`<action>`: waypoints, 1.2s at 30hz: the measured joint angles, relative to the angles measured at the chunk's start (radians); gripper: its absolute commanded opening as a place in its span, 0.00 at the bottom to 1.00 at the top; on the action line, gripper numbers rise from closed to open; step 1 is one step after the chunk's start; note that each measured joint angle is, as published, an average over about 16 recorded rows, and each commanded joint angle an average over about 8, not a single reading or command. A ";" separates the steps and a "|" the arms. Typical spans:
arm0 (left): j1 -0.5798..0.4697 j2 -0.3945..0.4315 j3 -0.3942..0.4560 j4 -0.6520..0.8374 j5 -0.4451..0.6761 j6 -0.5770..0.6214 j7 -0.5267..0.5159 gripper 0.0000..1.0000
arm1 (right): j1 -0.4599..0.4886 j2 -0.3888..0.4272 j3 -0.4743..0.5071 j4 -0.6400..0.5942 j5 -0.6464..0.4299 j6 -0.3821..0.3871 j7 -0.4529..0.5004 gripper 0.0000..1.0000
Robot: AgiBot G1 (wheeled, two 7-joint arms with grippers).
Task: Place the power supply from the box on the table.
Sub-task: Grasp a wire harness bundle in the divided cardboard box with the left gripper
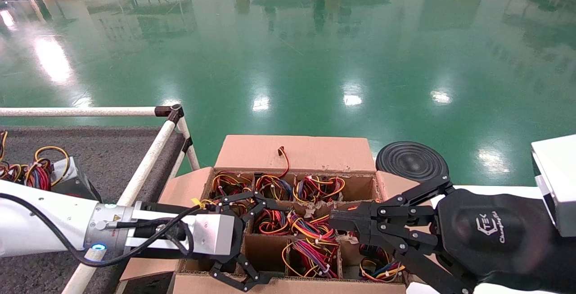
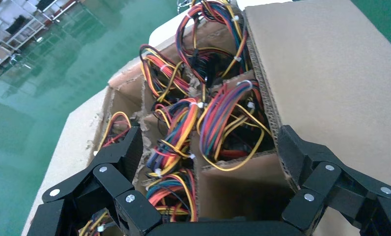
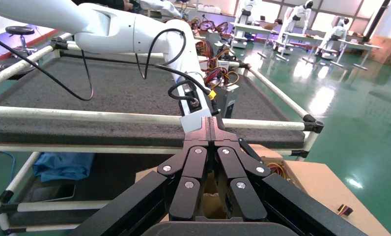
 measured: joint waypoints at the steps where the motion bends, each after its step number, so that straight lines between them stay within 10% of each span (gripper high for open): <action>1: -0.001 0.002 0.002 0.002 -0.002 -0.002 0.003 1.00 | 0.000 0.000 0.000 0.000 0.000 0.000 0.000 0.00; 36: -0.023 0.046 0.063 -0.003 -0.052 -0.057 0.060 1.00 | 0.000 0.000 0.000 0.000 0.000 0.000 0.000 0.00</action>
